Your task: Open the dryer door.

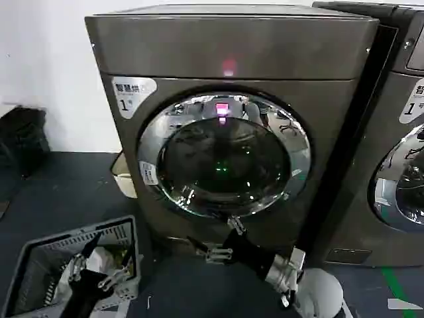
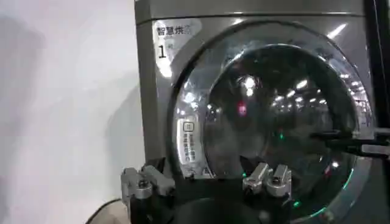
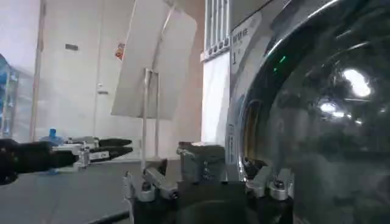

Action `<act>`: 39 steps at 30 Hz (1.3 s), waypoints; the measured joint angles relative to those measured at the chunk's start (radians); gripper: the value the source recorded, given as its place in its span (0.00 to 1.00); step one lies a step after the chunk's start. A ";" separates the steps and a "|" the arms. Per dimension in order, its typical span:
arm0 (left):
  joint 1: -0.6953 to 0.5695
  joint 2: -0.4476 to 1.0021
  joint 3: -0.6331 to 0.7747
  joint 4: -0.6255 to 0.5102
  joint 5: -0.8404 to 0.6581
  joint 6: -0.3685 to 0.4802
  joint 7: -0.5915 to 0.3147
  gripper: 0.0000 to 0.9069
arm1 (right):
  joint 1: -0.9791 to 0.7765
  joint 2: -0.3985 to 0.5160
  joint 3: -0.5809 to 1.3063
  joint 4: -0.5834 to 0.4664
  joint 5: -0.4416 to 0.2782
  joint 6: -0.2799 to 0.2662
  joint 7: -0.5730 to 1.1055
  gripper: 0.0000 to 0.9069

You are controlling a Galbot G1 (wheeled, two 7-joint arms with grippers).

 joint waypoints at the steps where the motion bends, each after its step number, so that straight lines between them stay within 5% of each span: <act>1: 0.001 0.000 0.000 0.000 0.000 0.000 0.000 1.00 | 0.008 -0.002 -0.007 -0.004 -0.002 0.000 0.000 1.00; 10: -0.001 -0.005 0.004 0.006 0.017 0.012 0.000 1.00 | 0.108 -0.029 -0.071 -0.064 0.000 0.006 0.035 1.00; 39: 0.035 -0.013 0.004 0.008 0.093 0.026 -0.004 1.00 | 0.512 0.092 -0.323 -0.449 0.060 -0.007 0.212 1.00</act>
